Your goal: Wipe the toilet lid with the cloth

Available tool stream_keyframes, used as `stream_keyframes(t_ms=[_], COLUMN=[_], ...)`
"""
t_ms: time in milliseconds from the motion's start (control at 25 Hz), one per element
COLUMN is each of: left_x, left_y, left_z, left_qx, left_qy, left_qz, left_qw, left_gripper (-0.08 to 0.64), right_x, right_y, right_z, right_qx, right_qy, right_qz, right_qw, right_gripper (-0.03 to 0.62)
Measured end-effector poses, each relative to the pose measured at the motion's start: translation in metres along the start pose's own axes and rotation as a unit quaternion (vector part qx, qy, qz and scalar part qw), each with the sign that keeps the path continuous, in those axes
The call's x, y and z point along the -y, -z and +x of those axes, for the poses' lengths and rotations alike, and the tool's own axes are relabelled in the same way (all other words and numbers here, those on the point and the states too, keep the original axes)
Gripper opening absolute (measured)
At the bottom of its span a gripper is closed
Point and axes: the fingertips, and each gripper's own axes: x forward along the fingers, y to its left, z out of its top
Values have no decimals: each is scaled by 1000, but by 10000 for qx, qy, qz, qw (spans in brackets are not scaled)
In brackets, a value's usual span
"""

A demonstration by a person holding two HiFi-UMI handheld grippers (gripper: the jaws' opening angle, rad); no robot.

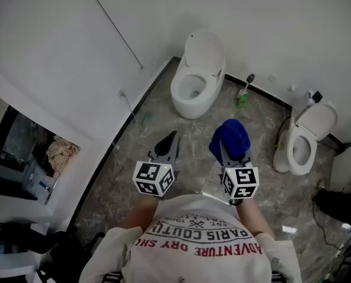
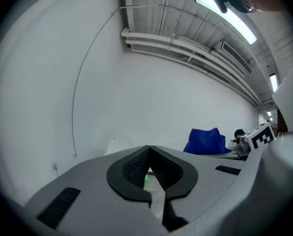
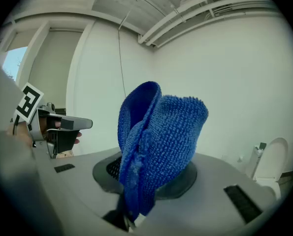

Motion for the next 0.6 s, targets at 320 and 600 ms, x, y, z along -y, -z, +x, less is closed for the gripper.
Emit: stream_keyframes(t_ms=[320, 600], left_x=[0, -13], left_y=[2, 6], left_z=[2, -5], left_qx=[-24, -88], left_qy=[50, 158], left_qz=[60, 111], left_qw=[10000, 9998], left_gripper=[6, 6], right_x=[1, 0], right_y=[2, 7], right_z=[0, 6], right_qx=[-42, -21], right_qy=[56, 290], right_qz=[-37, 282], right_qw=[10000, 9992], right_gripper=[94, 94])
